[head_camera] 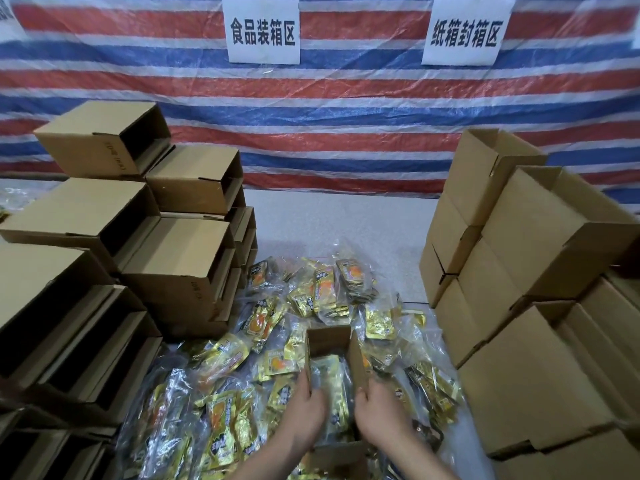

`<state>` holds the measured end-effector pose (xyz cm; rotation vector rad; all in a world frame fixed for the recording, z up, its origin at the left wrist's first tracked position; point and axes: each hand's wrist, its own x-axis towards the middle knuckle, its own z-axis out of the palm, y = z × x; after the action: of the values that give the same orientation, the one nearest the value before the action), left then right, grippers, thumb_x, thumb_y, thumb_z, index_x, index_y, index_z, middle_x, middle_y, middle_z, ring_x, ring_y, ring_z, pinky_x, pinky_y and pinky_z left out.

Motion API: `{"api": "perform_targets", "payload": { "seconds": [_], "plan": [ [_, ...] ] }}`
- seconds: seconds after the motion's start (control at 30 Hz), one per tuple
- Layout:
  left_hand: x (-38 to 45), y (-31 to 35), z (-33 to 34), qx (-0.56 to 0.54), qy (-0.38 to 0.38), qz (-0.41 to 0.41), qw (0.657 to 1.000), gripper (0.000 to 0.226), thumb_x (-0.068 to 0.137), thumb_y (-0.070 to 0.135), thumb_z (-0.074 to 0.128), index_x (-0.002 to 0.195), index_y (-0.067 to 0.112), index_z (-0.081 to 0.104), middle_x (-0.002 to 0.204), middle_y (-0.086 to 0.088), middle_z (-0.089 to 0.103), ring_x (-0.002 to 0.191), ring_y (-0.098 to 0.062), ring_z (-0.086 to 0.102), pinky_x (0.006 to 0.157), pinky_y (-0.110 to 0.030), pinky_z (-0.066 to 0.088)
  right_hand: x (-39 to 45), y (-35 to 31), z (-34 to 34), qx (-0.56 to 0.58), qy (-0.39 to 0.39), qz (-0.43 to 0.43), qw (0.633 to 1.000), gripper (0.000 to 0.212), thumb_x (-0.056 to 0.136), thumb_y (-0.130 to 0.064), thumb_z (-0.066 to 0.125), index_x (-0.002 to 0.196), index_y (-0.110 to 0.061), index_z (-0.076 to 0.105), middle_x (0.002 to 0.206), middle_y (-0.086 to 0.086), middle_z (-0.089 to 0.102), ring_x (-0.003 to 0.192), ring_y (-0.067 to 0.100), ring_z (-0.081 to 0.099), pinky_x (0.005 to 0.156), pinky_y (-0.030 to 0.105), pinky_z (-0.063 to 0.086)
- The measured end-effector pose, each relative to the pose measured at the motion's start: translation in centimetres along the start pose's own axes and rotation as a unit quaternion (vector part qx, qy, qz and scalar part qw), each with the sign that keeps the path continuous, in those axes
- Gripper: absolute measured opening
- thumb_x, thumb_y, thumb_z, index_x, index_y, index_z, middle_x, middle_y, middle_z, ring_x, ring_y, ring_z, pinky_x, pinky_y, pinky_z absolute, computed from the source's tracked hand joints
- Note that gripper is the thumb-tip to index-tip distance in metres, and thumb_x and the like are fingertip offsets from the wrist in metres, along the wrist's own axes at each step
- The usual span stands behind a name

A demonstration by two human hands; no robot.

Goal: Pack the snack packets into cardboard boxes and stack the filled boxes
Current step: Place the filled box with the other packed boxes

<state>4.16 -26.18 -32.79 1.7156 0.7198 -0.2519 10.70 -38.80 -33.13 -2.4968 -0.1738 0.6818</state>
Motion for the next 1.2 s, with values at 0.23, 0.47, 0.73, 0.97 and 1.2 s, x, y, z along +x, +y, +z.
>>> {"api": "perform_targets", "payload": {
  "seconds": [0.23,0.47,0.73,0.97,1.2],
  "plan": [
    [-0.8,4.0,-0.5,0.063,0.011,0.05,0.997,0.054,0.108,0.026,0.023,0.16,0.022,0.012,0.161,-0.006,0.031,0.128,-0.016,0.052,0.105,-0.028,0.046,-0.4,-0.7,-3.6,0.006,0.007,0.002,1.0,0.026,0.104,-0.032,0.038,0.089,-0.022,0.057,0.081,-0.008,0.059,0.069,0.002,0.055,0.05,0.019,0.034],
    [-2.0,12.1,0.1,0.033,-0.021,0.113,0.993,0.053,0.105,0.028,0.033,0.157,0.03,0.024,0.153,-0.004,0.043,0.112,-0.011,0.06,0.09,-0.03,0.052,-1.8,-1.9,-11.8,0.003,0.082,-0.029,0.996,0.027,0.101,-0.035,0.035,0.114,-0.021,0.054,0.092,-0.011,0.057,0.079,0.004,0.057,0.065,0.027,0.047],
    [-3.8,22.6,2.7,-0.02,-0.108,0.164,0.98,0.036,0.099,0.033,0.046,0.133,0.036,0.056,0.125,0.008,0.067,0.116,-0.018,0.062,0.105,-0.047,0.046,-4.4,-2.3,-24.0,-0.01,0.173,-0.04,0.984,0.031,0.103,-0.039,0.034,0.119,-0.022,0.055,0.108,-0.005,0.06,0.088,0.009,0.056,0.067,0.029,0.043],
    [-6.6,27.3,5.8,-0.032,-0.159,0.192,0.968,0.016,0.099,0.035,0.052,0.111,0.034,0.062,0.108,0.012,0.067,0.1,-0.005,0.059,0.075,-0.025,0.043,-6.8,-0.3,-29.8,-0.016,0.254,-0.044,0.966,0.02,0.104,-0.043,0.04,0.113,-0.033,0.055,0.105,-0.009,0.062,0.087,0.001,0.057,0.062,0.021,0.041],
    [-7.3,28.4,9.7,-0.018,-0.189,0.173,0.966,0.023,0.098,0.023,0.047,0.115,0.03,0.061,0.114,0.004,0.068,0.11,-0.018,0.06,0.085,-0.033,0.043,-8.4,2.5,-32.8,-0.035,0.266,-0.017,0.963,0.028,0.103,-0.042,0.042,0.085,-0.029,0.06,0.079,-0.005,0.064,0.071,0.009,0.063,0.058,0.027,0.049]
  ]
}}
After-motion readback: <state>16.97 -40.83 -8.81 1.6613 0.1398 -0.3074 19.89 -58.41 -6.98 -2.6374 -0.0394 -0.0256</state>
